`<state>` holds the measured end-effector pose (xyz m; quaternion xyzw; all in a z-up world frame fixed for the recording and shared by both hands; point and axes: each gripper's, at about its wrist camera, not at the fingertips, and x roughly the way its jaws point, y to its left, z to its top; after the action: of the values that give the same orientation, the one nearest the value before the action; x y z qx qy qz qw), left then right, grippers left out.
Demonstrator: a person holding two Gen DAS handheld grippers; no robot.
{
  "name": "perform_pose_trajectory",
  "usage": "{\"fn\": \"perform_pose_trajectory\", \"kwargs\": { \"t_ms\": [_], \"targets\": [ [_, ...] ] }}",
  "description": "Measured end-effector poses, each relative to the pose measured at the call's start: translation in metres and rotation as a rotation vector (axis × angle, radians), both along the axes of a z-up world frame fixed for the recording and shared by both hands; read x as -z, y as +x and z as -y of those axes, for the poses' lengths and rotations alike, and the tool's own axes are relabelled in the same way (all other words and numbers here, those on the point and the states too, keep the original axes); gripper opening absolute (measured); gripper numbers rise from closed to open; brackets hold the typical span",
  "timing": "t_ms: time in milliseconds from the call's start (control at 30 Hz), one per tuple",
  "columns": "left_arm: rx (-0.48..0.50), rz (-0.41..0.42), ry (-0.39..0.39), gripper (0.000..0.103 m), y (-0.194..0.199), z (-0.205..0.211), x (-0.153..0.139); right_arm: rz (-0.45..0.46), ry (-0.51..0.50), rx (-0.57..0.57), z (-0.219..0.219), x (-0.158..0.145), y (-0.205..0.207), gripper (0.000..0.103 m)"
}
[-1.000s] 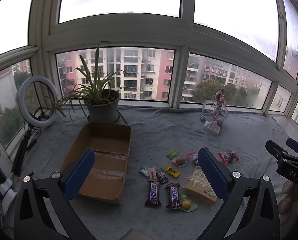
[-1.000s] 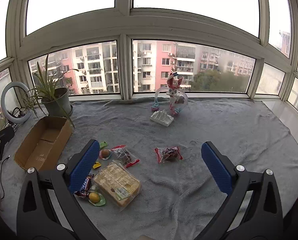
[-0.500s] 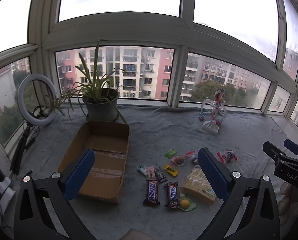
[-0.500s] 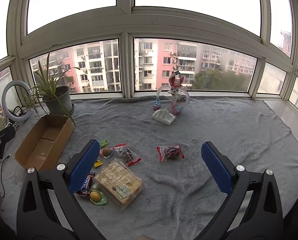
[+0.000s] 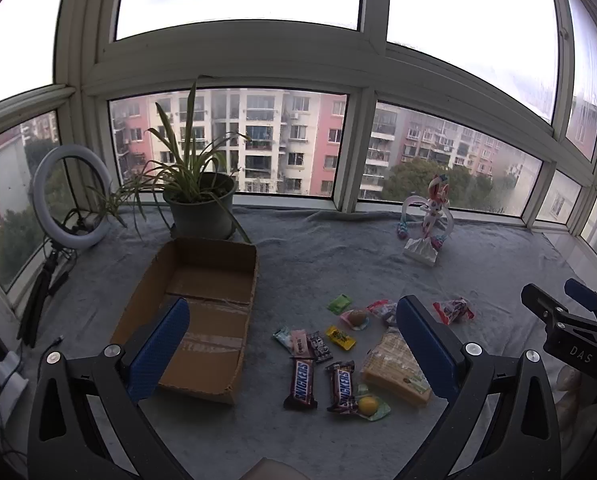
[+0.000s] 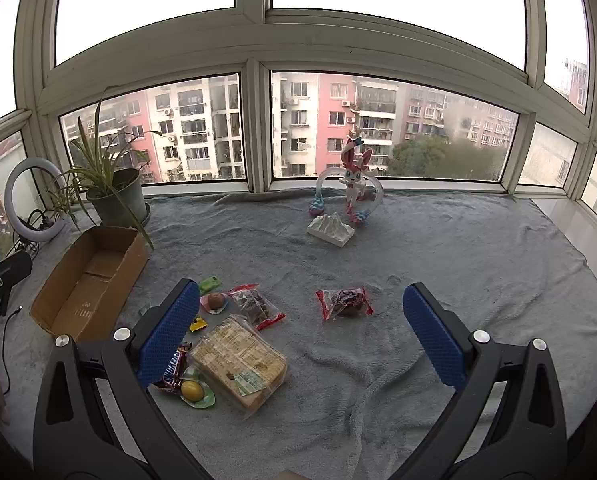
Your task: Organize snacks
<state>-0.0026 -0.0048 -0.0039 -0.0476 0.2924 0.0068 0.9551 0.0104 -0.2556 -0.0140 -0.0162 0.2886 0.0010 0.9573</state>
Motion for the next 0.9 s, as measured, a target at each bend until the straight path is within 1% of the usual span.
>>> {"fn": "perform_pose_trajectory", "kwargs": {
  "t_ms": [433,567,767,900],
  "targets": [
    [0.005,-0.006,-0.004,0.102,0.0014,0.0010,0.0012,-0.005,0.001,0.000,0.0011,-0.0008,0.0020,0.103],
    [0.007,-0.011,-0.009,0.102,0.0023,0.0015,0.0020,-0.009,0.001,-0.003,-0.0006,0.0052,-0.0001,0.103],
    [0.012,-0.020,-0.015,0.102,0.0060,-0.0007,0.0019,-0.011,0.002,-0.003,0.0003,0.0025,0.0023,0.103],
    [0.013,-0.024,-0.017,0.102,0.0066,-0.0018,0.0019,-0.018,0.004,-0.003,-0.0006,0.0076,-0.0007,0.103]
  ]
}}
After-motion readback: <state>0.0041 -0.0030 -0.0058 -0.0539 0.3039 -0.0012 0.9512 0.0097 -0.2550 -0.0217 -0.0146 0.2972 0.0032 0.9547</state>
